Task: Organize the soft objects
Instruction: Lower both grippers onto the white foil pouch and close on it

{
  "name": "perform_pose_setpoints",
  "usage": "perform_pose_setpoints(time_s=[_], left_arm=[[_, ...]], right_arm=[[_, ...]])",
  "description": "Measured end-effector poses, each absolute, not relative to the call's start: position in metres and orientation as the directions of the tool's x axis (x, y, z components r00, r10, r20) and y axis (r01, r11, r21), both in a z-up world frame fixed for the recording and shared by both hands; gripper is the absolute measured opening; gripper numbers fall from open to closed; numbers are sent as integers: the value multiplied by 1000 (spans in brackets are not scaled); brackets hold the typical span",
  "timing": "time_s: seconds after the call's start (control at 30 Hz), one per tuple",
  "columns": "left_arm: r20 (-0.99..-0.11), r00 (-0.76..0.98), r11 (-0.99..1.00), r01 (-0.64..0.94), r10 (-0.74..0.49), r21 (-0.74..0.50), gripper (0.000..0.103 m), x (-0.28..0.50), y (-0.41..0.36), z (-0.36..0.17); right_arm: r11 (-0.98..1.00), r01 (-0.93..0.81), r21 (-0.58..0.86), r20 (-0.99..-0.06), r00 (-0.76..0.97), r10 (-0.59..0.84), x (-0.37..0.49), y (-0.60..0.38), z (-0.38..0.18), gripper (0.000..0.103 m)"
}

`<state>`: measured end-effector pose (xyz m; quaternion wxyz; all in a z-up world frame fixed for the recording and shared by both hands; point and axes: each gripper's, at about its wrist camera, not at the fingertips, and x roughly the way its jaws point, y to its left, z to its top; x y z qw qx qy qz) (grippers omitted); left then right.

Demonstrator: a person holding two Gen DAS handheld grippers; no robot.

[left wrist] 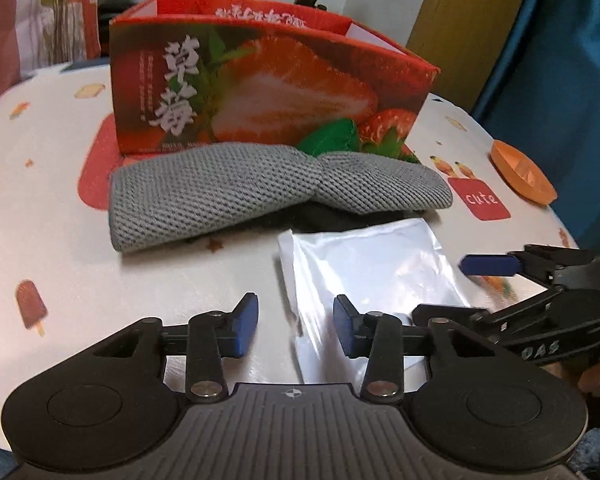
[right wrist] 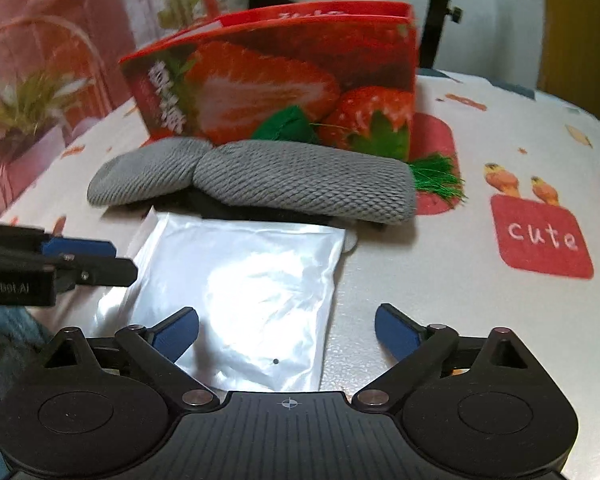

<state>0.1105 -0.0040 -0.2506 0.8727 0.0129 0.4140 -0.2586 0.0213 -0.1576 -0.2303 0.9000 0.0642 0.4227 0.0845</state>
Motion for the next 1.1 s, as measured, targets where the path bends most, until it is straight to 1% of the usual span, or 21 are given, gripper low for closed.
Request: perform_pose_setpoints(time_s=[0.13,0.2,0.27,0.6,0.7,0.73,0.83,0.93,1.0,1.1], left_arm=[[-741,491,853,479,-457,-208,44,112,-7,-258],[-746,487,852,483,-454,-202,44,113,-9,-262],[-744,489,850,486,-456,-202,44,115,-11,-264],[-728,520,868,448,-447,-213,44,123,-10,-264],[-725,523,868,449,-447,-211,44,122,-11,-264],[-726,524,868,451,-446,-207,44,122,-12,-265],[-729,528,867,462,-436,-185,44,120,-15,-265],[-727,527,866,464,-440,-187,44,121,-14,-265],[-727,526,866,463,-441,-190,44,121,-14,-265],[-728,521,865,461,-445,-199,44,123,-13,-266]], right_arm=[[977,-145,155,-753,623,212,22,-148,-232,96],[976,-172,135,-754,621,214,24,-143,-231,94],[971,-210,111,-747,627,221,25,-137,-232,89],[966,-242,95,-689,685,239,29,-134,-238,89],[963,-247,112,-673,694,256,28,-137,-240,92],[961,-251,118,-673,691,263,28,-137,-240,94],[960,-254,118,-682,682,265,29,-136,-238,94],[960,-236,149,-681,680,273,26,-141,-236,86],[961,-225,162,-682,678,274,25,-144,-235,84],[965,-221,141,-689,678,256,23,-142,-234,79]])
